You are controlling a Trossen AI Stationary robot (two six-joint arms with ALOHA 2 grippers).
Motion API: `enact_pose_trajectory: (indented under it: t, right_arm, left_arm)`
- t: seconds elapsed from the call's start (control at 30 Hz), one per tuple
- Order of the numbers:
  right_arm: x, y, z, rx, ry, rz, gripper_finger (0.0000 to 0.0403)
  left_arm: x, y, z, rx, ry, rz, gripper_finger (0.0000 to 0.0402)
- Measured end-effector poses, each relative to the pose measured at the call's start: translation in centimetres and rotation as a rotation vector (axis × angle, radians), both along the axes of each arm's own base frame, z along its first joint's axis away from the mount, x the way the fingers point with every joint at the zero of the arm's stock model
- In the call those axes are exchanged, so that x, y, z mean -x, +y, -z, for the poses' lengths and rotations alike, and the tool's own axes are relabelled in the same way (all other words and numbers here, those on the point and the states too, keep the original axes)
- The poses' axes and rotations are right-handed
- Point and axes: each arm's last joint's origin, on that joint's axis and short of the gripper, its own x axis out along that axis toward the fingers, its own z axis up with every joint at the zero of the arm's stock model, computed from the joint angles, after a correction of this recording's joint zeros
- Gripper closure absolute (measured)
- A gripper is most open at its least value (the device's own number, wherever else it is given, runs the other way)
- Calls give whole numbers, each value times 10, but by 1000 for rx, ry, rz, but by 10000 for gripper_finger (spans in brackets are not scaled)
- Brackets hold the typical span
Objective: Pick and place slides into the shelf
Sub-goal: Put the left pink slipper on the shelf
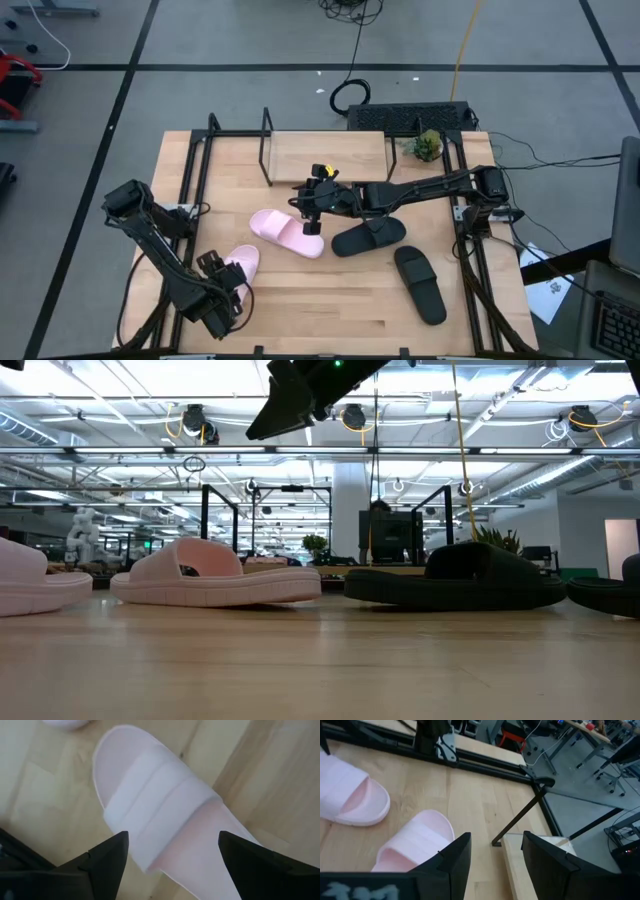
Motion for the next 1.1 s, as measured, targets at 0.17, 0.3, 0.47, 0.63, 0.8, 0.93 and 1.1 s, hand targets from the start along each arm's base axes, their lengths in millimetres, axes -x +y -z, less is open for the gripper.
enact_pose_trajectory:
  t: [0.17, 0.3, 0.47, 0.63, 0.8, 0.93, 1.1]
  right_arm:
    - [3, 0, 9, 1, 24, 1, 234]
    - [4, 0, 15, -4, 42, 5, 234]
    - [7, 0, 24, -3, 61, 5, 234]
    - [9, 0, 30, -2, 81, 5, 234]
    - [11, -1, 36, -2, 99, 5, 234]
    - [11, -1, 37, -2, 101, 5, 234]
    - [11, -1, 37, -2, 101, 5, 234]
  left_arm:
    - [0, -1, 0, -14, 2, 68, 92]
    - [0, -1, 0, -34, 0, 127, 92]
    - [-3, -1, 5, -46, -5, 237, 92]
    - [-3, 6, 16, -55, 20, 248, 92]
    - [-4, 17, 25, -78, 36, 172, 92]
    - [-4, 22, 37, -70, 34, 174, 92]
    - [-3, 26, 46, -52, 41, 139, 99]
